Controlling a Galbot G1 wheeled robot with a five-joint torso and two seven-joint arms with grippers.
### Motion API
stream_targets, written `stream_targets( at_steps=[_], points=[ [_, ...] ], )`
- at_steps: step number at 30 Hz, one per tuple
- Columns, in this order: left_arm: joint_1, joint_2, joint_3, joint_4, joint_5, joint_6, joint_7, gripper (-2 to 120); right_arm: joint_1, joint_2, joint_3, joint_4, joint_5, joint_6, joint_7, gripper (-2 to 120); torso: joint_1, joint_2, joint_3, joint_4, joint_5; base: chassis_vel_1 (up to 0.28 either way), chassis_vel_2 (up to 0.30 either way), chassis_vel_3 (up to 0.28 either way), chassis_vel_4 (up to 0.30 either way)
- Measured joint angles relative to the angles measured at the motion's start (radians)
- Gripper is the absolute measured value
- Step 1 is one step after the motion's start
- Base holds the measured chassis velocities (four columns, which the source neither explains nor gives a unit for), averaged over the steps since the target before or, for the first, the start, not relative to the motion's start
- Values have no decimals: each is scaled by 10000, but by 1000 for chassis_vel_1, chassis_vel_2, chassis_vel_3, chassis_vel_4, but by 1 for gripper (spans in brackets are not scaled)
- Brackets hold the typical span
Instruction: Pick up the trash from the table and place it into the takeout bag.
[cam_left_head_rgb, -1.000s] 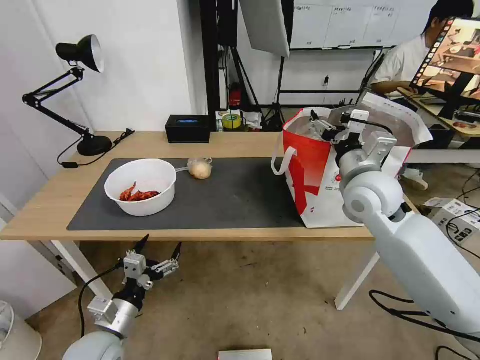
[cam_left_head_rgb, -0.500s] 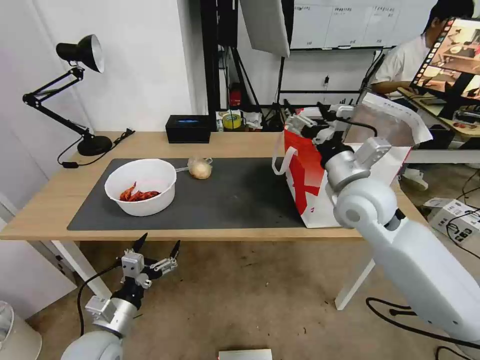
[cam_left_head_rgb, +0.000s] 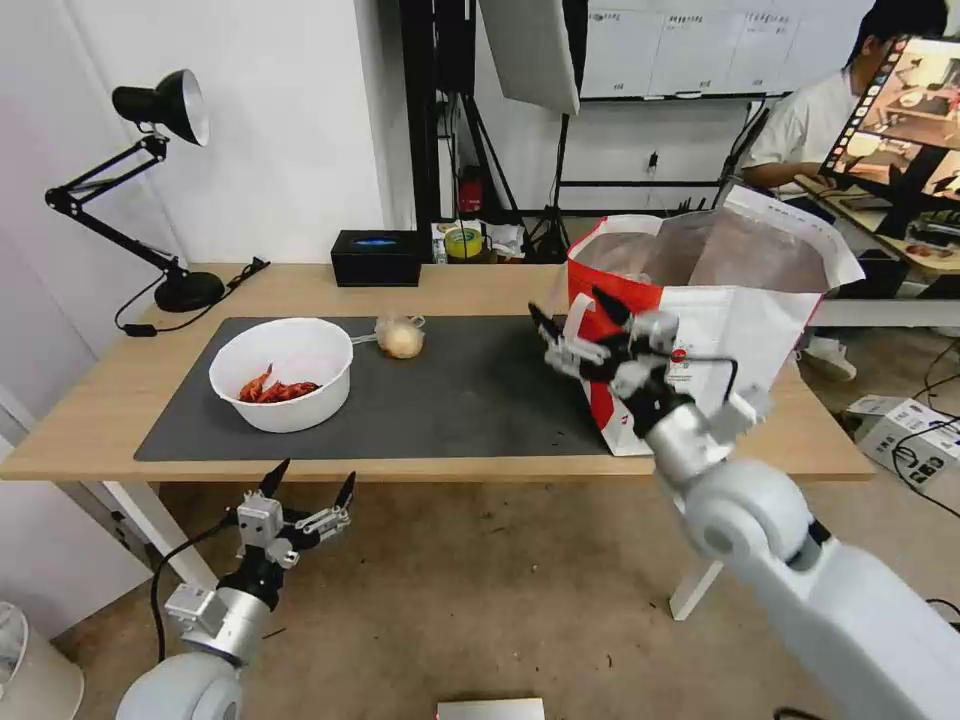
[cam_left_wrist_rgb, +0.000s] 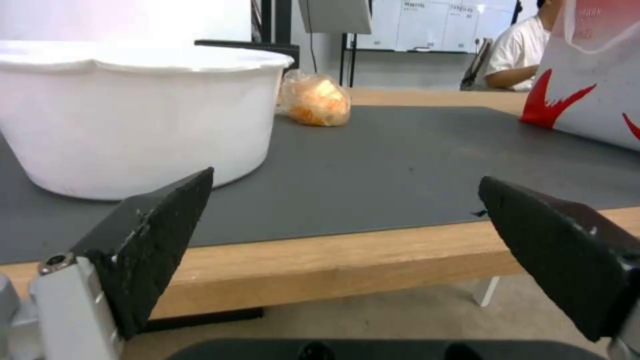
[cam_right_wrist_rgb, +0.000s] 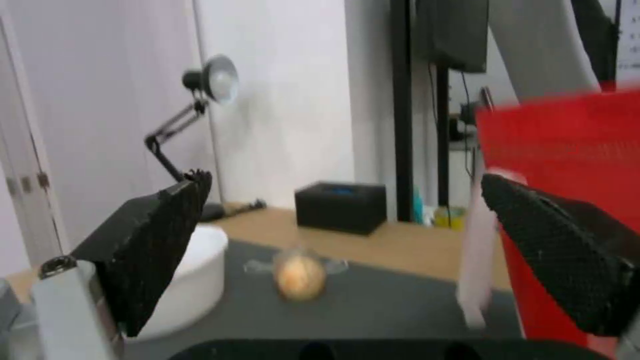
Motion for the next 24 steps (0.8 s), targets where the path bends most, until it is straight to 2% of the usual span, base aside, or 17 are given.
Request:
stream_targets(
  at_steps=[9,16,24],
  points=[
    [11,-28,9,41,7,-53,3,100,-2200,282,750,16,-1070,594,-394,100,-1,1,0,-1,-3,0,0,0,0],
    [196,-101,-26,-91,66,-80,4,100,-3880,1232,1061,-290,-2175,1178,-392,100,-1,1,0,0,-2,0,0,0,0],
    [300,-187,-73,-131,147,-123,16,100,-4928,1922,1046,-577,-2906,1564,-348,100,-1,1,0,0,-2,0,0,0,0]
  ],
)
